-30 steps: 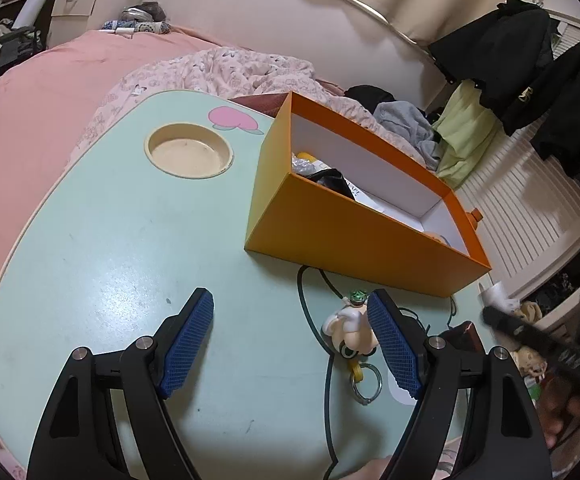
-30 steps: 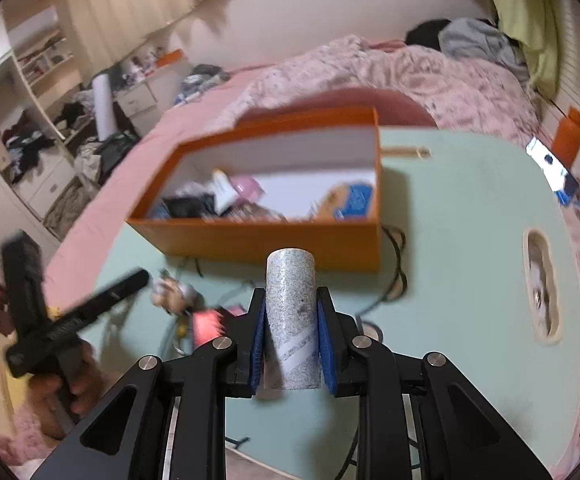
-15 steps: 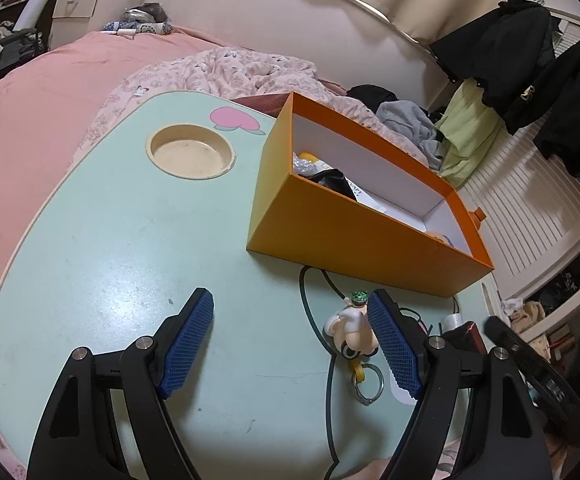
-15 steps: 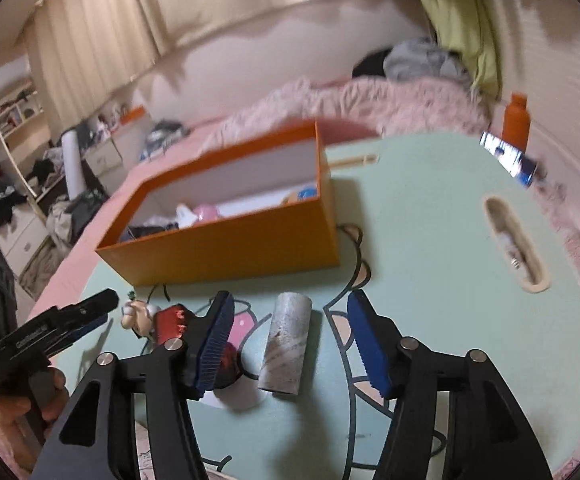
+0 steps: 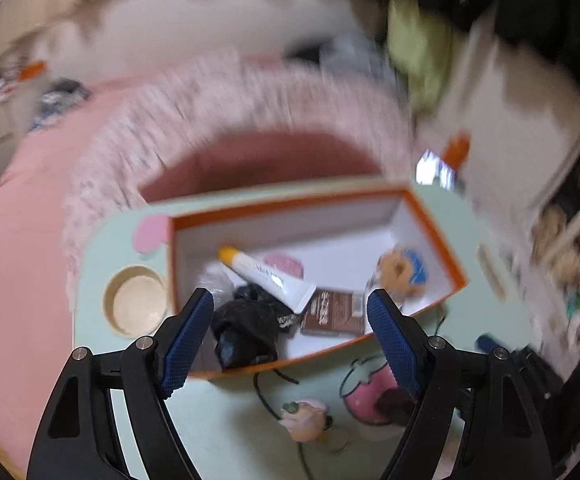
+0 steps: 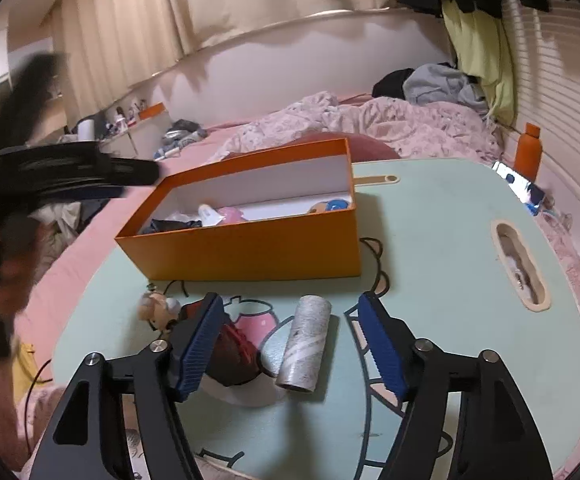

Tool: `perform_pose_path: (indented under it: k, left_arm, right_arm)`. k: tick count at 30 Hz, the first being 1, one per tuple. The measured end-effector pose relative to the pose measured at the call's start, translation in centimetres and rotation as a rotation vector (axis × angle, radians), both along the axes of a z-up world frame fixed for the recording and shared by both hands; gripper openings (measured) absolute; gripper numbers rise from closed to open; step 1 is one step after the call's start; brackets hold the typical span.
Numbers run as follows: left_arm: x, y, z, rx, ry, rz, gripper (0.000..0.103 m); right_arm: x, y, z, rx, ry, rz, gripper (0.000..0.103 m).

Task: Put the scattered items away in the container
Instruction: 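Grasp the yellow-capped white tube with the left gripper, lay it on the table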

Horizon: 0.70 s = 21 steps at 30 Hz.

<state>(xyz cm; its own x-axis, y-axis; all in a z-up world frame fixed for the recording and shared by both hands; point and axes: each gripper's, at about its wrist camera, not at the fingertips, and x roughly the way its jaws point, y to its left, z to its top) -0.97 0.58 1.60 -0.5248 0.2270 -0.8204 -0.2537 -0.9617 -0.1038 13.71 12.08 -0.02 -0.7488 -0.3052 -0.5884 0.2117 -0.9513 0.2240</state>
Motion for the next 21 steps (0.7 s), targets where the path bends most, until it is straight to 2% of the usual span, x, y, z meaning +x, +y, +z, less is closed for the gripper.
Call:
perform_pose_path:
  k: [2, 5, 6, 7, 8, 10, 13, 16, 18, 19, 21]
  left_arm:
    - [-2.8, 0.6, -1.5, -0.049, -0.141, 0.003, 0.079]
    - [-4.7, 0.3, -2.7, 0.023, -0.233, 0.026, 0.079]
    - [-5.3, 0.3, -3.1, 0.016, -0.254, 0.039, 0.076]
    - [-5.7, 0.2, -3.4, 0.001, -0.266, 0.055, 0.065]
    - [-6.2, 0.2, -3.8, -0.020, -0.279, 0.071, 0.060]
    - [-6.8, 0.4, -4.4, -0.029, -0.301, 0.097, 0.060]
    - [-7.9, 0.5, -5.2, 0.019, -0.338, 0.117, 0.060]
    - [-8.6, 1.2, -5.3, -0.031, -0.300, 0.148, 0.059]
    - [-9.0, 1.5, -5.4, -0.063, -0.282, 0.152, 0.049]
    - [-9.2, 1.5, -5.7, -0.051, -0.295, 0.147, 0.041]
    - [-9.4, 1.3, -6.0, 0.003, -0.302, 0.135, 0.040]
  right_arm:
    - [-0.1, 0.1, -0.1, -0.007, -0.006, 0.001, 0.071]
    - [-0.1, 0.2, -0.2, -0.021, -0.005, 0.000, 0.071]
    - [-0.1, 0.2, -0.2, -0.024, -0.006, -0.001, 0.071]
    - [-0.1, 0.2, -0.2, -0.024, -0.006, -0.002, 0.073]
    - [-0.1, 0.2, -0.1, -0.025, -0.005, -0.003, 0.075]
    - [-0.1, 0.2, -0.1, -0.027, -0.002, -0.006, 0.076]
    - [-0.1, 0.2, -0.1, -0.035, -0.003, -0.009, 0.077]
    - [-0.3, 0.3, -0.2, -0.039, -0.008, -0.009, 0.077]
    - [-0.3, 0.3, -0.2, -0.039, -0.008, -0.010, 0.077]
    - [-0.3, 0.3, -0.2, -0.040, -0.008, -0.010, 0.077]
    - [-0.2, 0.3, -0.3, -0.042, -0.009, -0.012, 0.078]
